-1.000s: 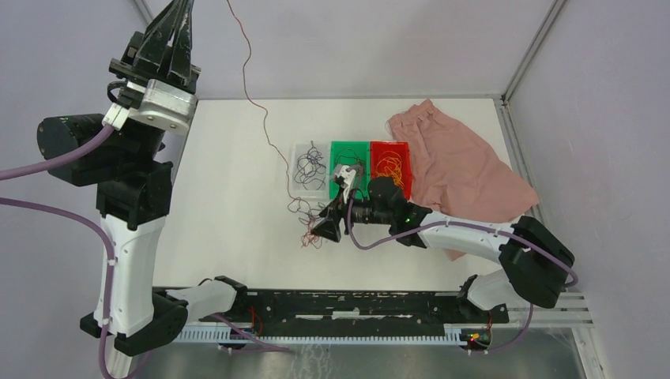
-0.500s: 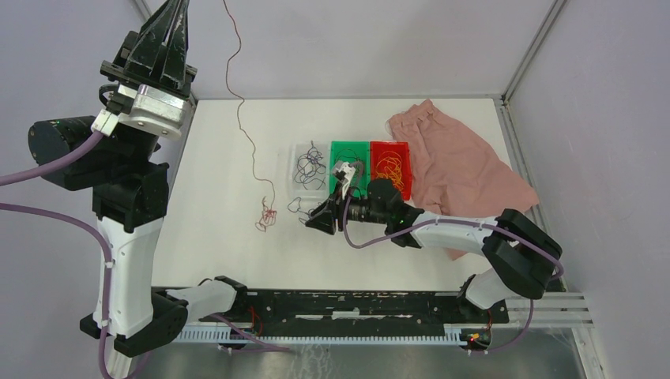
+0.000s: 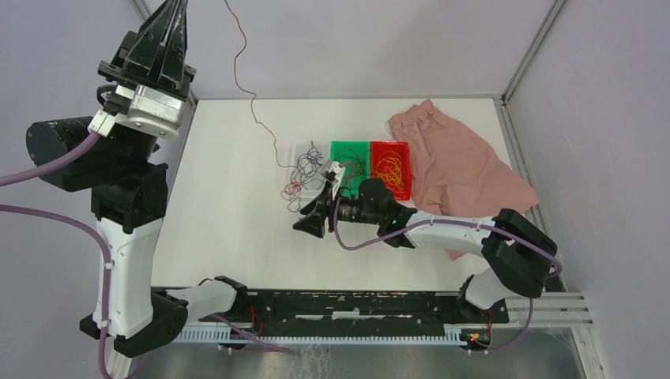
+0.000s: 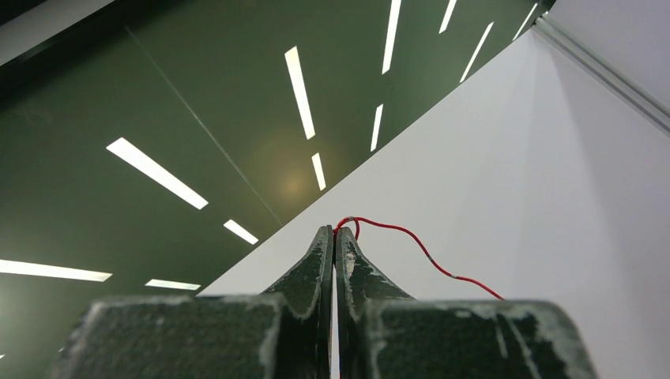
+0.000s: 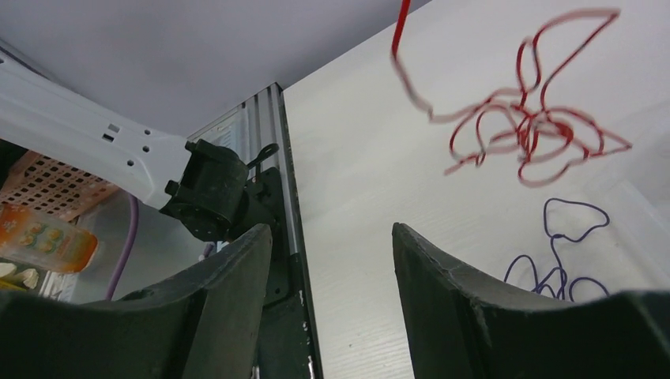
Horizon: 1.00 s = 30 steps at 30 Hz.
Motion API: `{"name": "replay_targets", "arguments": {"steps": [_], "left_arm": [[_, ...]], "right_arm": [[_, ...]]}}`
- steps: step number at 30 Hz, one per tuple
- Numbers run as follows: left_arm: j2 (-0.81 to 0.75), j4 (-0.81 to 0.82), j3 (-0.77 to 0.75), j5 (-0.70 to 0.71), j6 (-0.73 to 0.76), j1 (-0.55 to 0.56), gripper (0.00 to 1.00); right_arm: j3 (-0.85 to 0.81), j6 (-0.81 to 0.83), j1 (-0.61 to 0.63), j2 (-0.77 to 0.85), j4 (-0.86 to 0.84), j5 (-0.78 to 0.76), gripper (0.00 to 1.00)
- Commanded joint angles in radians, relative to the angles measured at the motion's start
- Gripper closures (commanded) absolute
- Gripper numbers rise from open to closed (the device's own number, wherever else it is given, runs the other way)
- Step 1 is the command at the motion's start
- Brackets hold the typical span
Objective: Untangle the cables
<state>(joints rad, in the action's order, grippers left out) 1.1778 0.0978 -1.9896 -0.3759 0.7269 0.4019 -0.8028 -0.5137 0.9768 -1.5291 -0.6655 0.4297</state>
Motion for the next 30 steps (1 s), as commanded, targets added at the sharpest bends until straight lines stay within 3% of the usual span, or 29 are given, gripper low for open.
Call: {"name": "replay_targets", "arguments": {"steps": [1,8,12,20,23,30], "left_arm": [[-0.015,-0.014,0.002,0.000,-0.047,0.004,0.97],[-0.076,-0.041,0.110,0.039,0.000,0.004,0.97],[-0.117,-0.063,0.151,0.050,0.070,0.004,0.97],[-0.176,-0.108,0.174,0.127,0.214,0.004,0.97],[-0.191,-0.121,0.163,0.132,0.250,0.003,0.97],[-0.212,-0.167,0.119,0.131,0.257,0.003,0.97]], "right_arm": [[-0.079,0.068,0.007,-0.002,0.070,-0.080,0.35],[-0.102,0.170,0.001,0.048,0.264,-0.093,0.38],[-0.036,0.186,-0.042,0.150,0.392,-0.126,0.39],[0.057,0.173,-0.161,0.291,0.446,0.060,0.38],[0.015,0.206,-0.169,0.251,0.552,-0.062,0.38],[-0.181,0.280,-0.083,-0.038,0.587,-0.114,0.42]]}}
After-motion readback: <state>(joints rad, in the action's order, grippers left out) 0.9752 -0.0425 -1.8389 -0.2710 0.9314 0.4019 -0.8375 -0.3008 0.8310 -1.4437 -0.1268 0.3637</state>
